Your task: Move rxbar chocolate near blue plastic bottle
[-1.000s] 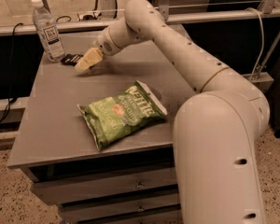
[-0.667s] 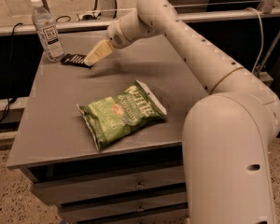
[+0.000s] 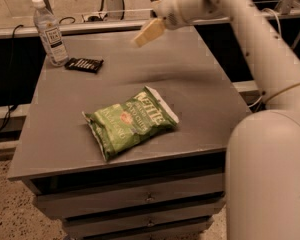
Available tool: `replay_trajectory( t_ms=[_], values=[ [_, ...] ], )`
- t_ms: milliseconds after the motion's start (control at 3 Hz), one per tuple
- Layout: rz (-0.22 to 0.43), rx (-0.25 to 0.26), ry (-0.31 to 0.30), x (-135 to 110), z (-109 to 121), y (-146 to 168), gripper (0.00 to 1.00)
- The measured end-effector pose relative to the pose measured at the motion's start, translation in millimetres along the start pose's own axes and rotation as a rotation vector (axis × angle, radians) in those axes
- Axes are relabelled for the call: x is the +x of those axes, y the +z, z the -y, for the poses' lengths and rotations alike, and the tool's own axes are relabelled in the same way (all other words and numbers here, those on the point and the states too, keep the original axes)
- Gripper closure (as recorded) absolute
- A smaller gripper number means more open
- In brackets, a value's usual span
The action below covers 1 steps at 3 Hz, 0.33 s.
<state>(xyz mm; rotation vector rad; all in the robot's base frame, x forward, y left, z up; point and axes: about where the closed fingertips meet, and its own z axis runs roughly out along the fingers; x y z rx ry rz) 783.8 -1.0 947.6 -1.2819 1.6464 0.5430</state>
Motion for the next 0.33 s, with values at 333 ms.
replay_trajectory(
  t_ms=[333],
  values=[
    [0.009, 0.006, -0.009, -5.1, 3.2, -4.3, 0.00]
  ],
)
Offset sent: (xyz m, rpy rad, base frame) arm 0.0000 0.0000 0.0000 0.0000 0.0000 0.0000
